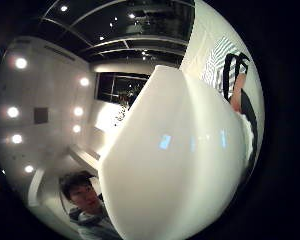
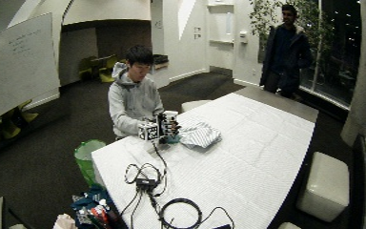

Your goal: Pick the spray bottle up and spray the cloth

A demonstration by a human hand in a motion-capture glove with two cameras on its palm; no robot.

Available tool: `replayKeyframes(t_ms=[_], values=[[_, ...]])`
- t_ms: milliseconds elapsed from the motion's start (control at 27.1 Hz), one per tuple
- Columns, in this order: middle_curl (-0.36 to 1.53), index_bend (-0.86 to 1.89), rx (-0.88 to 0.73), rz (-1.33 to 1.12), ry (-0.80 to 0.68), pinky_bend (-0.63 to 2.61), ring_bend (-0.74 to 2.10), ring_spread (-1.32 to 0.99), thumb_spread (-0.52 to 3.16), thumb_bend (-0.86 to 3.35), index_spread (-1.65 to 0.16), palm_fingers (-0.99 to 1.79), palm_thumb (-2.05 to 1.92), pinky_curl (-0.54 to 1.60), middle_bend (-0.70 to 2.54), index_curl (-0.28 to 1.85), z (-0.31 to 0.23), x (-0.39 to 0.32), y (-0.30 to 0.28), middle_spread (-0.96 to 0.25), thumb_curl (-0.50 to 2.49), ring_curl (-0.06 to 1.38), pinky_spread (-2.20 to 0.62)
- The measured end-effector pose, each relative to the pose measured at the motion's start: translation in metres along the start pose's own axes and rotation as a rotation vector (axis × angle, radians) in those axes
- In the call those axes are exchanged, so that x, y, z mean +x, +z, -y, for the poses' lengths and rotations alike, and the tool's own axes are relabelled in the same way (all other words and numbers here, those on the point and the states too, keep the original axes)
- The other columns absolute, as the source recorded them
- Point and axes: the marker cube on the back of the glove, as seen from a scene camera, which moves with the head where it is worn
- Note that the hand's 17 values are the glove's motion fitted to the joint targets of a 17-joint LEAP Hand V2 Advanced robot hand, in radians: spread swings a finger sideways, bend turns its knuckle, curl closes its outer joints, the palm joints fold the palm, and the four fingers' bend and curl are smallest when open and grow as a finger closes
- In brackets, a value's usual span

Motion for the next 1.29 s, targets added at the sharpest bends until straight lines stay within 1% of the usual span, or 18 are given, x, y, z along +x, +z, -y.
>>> replayKeyframes(t_ms=[185, 443, 665, 849, 1071, 1292], values=[[0.46, 0.41, -0.1, -0.158, -0.025, 0.32, 0.46, -0.16, 0.66, 0.01, -0.22, 1.39, 0.93, 0.31, 0.53, 0.45, 0.015, -0.017, 0.008, -0.1, 0.48, 0.36, -0.13], [0.47, 0.45, -0.354, -0.443, -0.07, 0.35, 0.49, -0.18, 0.47, -0.02, -0.22, 1.4, 0.96, 0.34, 0.54, 0.49, 0.041, -0.059, 0.021, -0.11, 0.55, 0.39, -0.22], [0.48, 0.48, -0.531, -0.67, -0.057, 0.36, 0.49, -0.18, 0.37, -0.03, -0.21, 1.4, 0.96, 0.35, 0.55, 0.51, 0.058, -0.096, 0.03, -0.11, 0.59, 0.4, -0.24], [0.48, 0.49, -0.638, -0.853, -0.043, 0.36, 0.5, -0.19, 0.31, -0.03, -0.21, 1.39, 0.95, 0.36, 0.56, 0.52, 0.067, -0.116, 0.035, -0.11, 0.62, 0.41, -0.25], [0.49, 0.5, -0.721, -1.023, -0.01, 0.37, 0.5, -0.19, 0.27, -0.03, -0.21, 1.39, 0.95, 0.37, 0.57, 0.53, 0.072, -0.11, 0.049, -0.11, 0.65, 0.42, -0.26], [0.49, 0.5, -0.798, -1.083, 0.02, 0.38, 0.51, -0.19, 0.24, -0.03, -0.21, 1.39, 0.94, 0.37, 0.58, 0.54, 0.063, -0.084, 0.068, -0.12, 0.67, 0.42, -0.27]])
